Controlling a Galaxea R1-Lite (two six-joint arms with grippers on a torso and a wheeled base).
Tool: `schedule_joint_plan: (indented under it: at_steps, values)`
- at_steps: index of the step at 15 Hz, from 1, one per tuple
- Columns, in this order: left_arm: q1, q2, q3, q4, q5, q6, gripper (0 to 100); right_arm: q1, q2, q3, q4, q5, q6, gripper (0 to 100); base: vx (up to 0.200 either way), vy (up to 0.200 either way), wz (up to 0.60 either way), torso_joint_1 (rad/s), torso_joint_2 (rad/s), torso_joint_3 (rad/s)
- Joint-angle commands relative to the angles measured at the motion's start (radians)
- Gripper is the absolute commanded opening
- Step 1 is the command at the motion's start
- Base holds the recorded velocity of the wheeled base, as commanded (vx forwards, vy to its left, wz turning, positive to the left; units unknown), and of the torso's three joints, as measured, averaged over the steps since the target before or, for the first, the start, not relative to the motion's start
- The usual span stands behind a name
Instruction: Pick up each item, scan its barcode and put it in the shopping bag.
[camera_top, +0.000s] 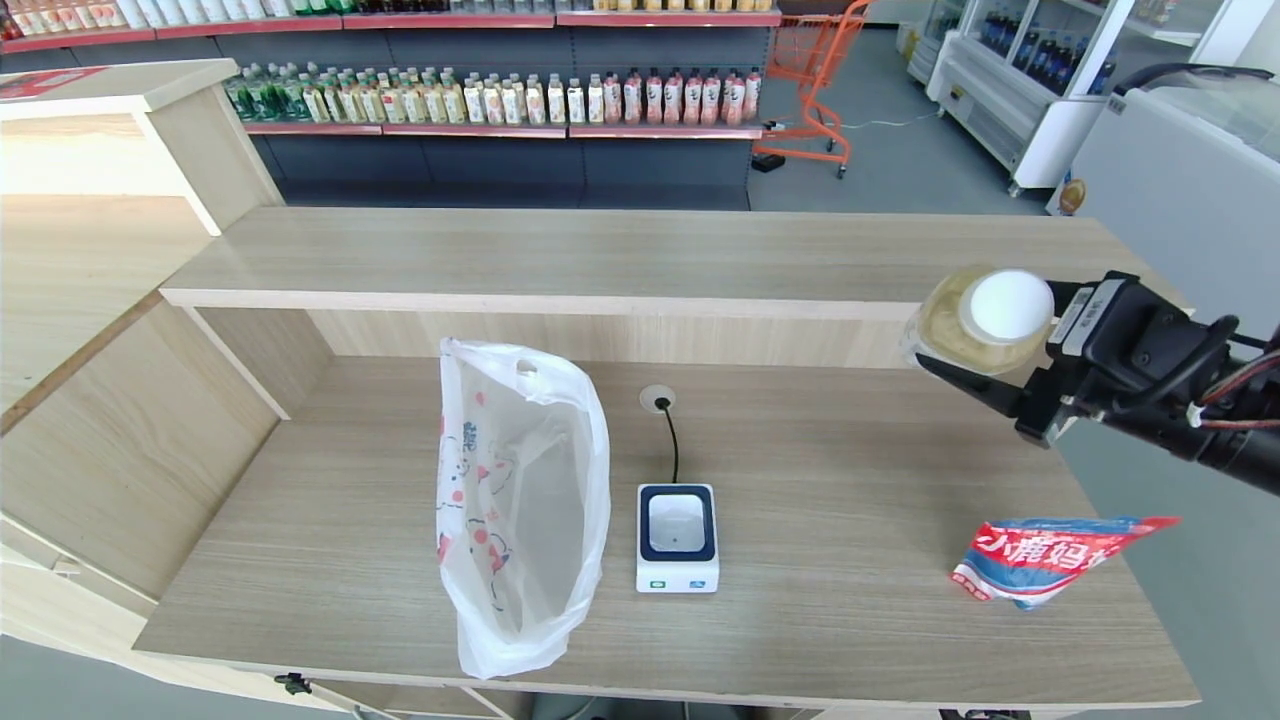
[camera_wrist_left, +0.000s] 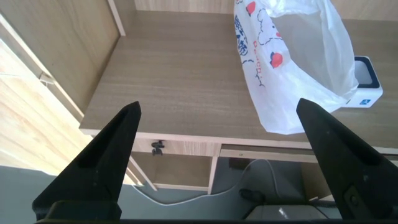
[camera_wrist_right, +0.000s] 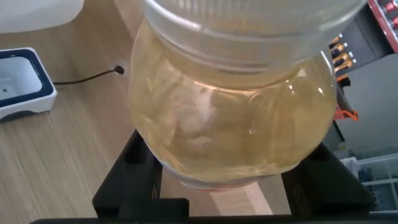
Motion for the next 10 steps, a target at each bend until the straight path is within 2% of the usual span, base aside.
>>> schedule_joint_plan:
  at_steps: [1, 4, 10]
  values:
    - [0.000, 0.000, 0.000, 0.000, 0.000, -0.001, 100, 0.000, -0.001, 0.006, 0.000, 0.001, -0.008, 0, 0.000, 0.000, 0.00, 0.000, 0.00, 0.000]
    - [0.000, 0.000, 0.000, 0.000, 0.000, -0.001, 100, 0.001, 0.002, -0.001, 0.000, 0.001, -0.005, 0, 0.000, 0.000, 0.00, 0.000, 0.00, 0.000]
    - [0.000, 0.000, 0.000, 0.000, 0.000, -0.004, 100, -0.003, 0.025, -0.043, 0.001, 0.001, 0.035, 0, 0.000, 0.200, 0.00, 0.001, 0.00, 0.002]
